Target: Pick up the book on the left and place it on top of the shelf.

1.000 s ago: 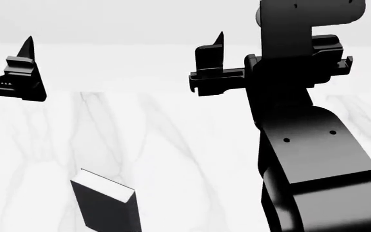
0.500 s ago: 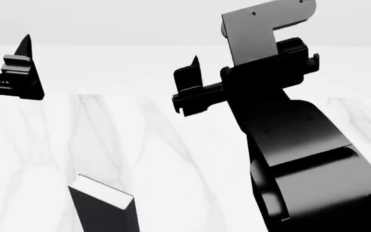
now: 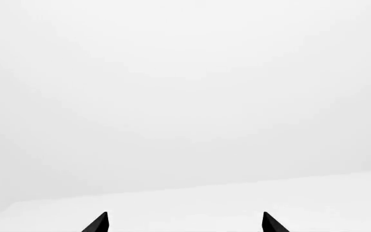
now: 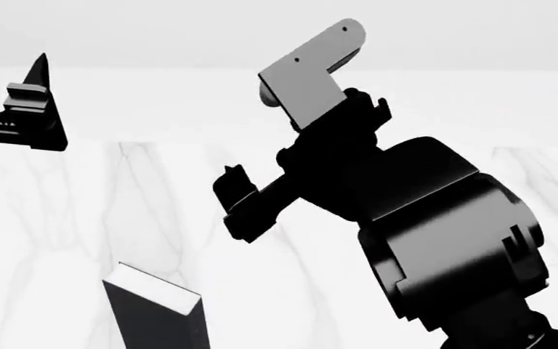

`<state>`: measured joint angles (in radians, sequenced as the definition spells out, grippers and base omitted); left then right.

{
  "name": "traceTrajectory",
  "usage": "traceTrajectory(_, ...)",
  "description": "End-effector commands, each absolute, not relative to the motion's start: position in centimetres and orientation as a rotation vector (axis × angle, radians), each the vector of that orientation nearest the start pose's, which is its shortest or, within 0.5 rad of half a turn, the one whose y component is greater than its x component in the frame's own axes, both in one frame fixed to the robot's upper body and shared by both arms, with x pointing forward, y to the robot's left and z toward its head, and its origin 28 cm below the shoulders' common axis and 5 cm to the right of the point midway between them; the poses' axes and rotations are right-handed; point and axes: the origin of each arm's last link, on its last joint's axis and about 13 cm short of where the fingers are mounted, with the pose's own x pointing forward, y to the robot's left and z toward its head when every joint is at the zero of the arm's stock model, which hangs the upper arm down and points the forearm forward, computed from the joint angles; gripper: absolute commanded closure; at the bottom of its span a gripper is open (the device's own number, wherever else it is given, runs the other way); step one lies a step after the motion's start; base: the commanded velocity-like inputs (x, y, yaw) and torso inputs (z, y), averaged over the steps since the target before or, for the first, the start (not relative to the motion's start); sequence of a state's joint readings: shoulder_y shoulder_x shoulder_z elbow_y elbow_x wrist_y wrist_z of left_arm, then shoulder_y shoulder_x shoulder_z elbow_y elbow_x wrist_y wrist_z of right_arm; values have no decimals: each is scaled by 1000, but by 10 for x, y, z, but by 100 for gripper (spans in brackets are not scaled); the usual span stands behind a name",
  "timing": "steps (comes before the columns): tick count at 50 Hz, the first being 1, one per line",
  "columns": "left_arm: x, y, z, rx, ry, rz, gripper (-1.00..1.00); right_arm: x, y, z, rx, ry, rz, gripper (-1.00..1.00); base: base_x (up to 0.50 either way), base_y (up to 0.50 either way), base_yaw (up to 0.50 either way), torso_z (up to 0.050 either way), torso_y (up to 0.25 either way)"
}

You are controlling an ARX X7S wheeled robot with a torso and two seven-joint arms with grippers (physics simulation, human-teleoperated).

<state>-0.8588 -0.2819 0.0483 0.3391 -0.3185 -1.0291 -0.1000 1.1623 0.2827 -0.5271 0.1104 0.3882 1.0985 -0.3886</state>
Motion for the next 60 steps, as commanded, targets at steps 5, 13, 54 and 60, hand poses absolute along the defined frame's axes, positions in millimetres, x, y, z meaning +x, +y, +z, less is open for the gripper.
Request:
traceTrajectory(5, 305, 247, 249, 84, -139, -21, -100, 343, -92, 243, -374, 349, 869, -100, 0, 0, 0, 0, 0)
traceTrajectory(13, 305, 247, 249, 69, -133, -31, -100, 347, -87, 234, -384, 380, 884, -100, 0, 0, 0, 0, 0)
traceTrajectory(54, 306, 249, 247, 75, -126, -29, -100, 354, -57, 191, -386, 437, 1004, -100, 0, 0, 0, 0, 0)
traceTrajectory(60, 306, 249, 247, 75, -126, -28, -100, 356, -53, 183, -388, 455, 1009, -100, 0, 0, 0, 0, 0)
